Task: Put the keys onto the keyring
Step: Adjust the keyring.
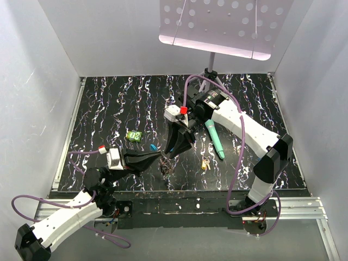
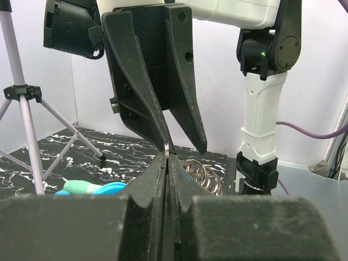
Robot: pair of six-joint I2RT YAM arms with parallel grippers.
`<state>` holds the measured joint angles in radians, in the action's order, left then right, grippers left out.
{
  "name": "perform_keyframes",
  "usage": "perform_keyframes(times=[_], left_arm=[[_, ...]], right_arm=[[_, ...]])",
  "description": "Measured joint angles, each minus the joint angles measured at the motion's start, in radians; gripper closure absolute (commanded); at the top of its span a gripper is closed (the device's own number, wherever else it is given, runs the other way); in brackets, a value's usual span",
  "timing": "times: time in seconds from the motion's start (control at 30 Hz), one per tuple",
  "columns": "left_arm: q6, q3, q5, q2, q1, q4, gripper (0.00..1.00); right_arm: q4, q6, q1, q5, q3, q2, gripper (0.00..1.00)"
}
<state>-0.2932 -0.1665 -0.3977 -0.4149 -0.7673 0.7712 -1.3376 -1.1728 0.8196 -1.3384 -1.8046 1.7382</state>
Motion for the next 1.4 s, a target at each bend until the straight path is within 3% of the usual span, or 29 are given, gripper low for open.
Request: perform_keyframes(times=[0.93,1.23,1.4], left_arm=[[-0.016,0.009,0.019,0.014,0.000,-0.007,1.00],[0.008,-0.099,0.023,0.114,0.000,-0.338,1.00],[0.008,-0.256,0.043,0.117,0.000,-0.615,1.00]], right_arm=[[0.145,0.288,0.024,0.073,-0.030,0.000,0.61],[0.164,0.311,0.026,0.134,-0.030,0.000,0.58],[0.165,0.310,0.026,0.154,-0.032,0.000,0.57]])
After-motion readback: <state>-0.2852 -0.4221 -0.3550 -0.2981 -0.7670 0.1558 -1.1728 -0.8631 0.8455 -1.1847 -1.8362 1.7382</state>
